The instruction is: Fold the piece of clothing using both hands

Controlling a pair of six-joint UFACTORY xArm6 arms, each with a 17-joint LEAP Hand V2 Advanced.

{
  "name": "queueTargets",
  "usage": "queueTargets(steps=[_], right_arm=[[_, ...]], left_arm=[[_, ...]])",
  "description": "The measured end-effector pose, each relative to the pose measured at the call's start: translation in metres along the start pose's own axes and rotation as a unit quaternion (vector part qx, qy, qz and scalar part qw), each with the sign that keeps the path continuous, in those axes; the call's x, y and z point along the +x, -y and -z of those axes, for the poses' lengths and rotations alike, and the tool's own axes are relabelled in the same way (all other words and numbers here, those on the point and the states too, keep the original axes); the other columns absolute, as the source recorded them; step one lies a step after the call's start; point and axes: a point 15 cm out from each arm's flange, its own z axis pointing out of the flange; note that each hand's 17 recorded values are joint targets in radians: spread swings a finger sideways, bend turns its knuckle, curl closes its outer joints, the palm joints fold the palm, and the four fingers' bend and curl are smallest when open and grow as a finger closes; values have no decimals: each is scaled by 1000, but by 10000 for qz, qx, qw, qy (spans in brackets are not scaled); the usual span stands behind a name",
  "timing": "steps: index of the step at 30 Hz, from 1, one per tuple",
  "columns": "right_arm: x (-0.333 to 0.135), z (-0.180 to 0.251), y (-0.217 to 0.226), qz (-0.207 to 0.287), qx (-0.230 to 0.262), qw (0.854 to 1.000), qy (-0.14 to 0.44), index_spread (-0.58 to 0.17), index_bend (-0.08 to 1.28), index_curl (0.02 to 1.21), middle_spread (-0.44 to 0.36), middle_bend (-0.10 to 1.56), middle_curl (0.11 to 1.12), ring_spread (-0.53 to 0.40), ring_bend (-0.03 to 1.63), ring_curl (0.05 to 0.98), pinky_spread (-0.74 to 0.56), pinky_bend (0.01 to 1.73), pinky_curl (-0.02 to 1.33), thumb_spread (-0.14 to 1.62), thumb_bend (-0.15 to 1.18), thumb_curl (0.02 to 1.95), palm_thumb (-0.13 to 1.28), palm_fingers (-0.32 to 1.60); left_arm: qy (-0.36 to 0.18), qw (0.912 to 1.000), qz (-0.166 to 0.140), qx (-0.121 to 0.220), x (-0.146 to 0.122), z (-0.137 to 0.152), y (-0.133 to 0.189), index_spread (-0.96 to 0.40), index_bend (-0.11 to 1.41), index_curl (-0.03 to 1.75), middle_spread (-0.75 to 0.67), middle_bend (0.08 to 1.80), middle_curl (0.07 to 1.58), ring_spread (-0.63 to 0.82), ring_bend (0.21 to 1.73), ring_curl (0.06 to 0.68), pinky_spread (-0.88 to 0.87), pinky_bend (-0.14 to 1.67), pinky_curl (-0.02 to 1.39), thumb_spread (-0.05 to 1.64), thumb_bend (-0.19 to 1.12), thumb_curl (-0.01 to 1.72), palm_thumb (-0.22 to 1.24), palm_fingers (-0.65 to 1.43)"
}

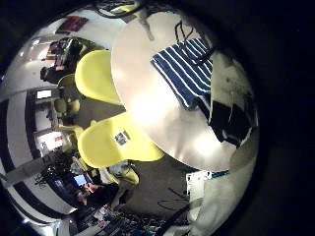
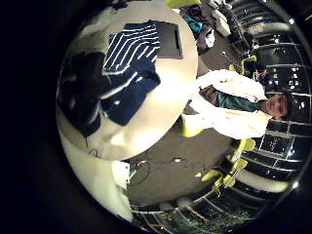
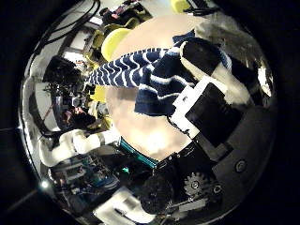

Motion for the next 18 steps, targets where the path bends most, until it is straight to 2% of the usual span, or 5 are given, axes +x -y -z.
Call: queueTargets(steps=[8, 13, 16, 17, 18], right_arm=[[13, -49, 81, 65, -418, 9991, 78, -352, 1048, 946, -192, 1293, 933, -272, 1392, 880, -252, 1199, 1112, 1117, -11, 828, 1003, 806], [24, -92, 112, -74, -629, 9979, 121, -355, 1039, 961, -195, 1292, 932, -279, 1383, 883, -266, 1179, 1111, 1125, -14, 825, 984, 777], [32, -100, 126, -164, -421, 9990, 55, -356, 1033, 965, -195, 1290, 930, -281, 1372, 880, -277, 1167, 1101, 1130, -13, 815, 979, 772], [36, -104, 134, -196, -289, 9994, 26, -356, 986, 946, -195, 1257, 909, -279, 1367, 860, -294, 1119, 1071, 1139, -44, 790, 920, 746], [39, -107, 139, -211, -219, 9995, -2, -354, 979, 949, -196, 1254, 906, -277, 1366, 857, -301, 1113, 1069, 1146, -30, 783, 926, 747]], left_arm=[[-73, 9995, 160, -277, -17, -31, 80, -653, 206, 1531, -627, 872, 1056, -448, 1367, 519, -635, 1091, 809, 1045, -18, 572, 772, 1067], [-91, 9990, 305, -322, -24, -51, 112, -640, 189, 1540, -635, 861, 1062, -451, 1364, 521, -639, 1076, 816, 1041, -22, 566, 754, 1047], [-93, 9987, 386, -326, -30, -62, 126, -634, 189, 1543, -637, 857, 1064, -453, 1359, 521, -640, 1067, 819, 1039, -23, 562, 746, 1040], [-99, 9986, 411, -324, -32, -64, 130, -631, 188, 1542, -639, 851, 1065, -455, 1356, 521, -640, 1064, 821, 1036, -29, 557, 732, 1026], [-112, 9985, 436, -321, -35, -65, 133, -628, 183, 1542, -640, 851, 1066, -455, 1356, 522, -644, 1064, 821, 1035, -30, 555, 728, 1015]])
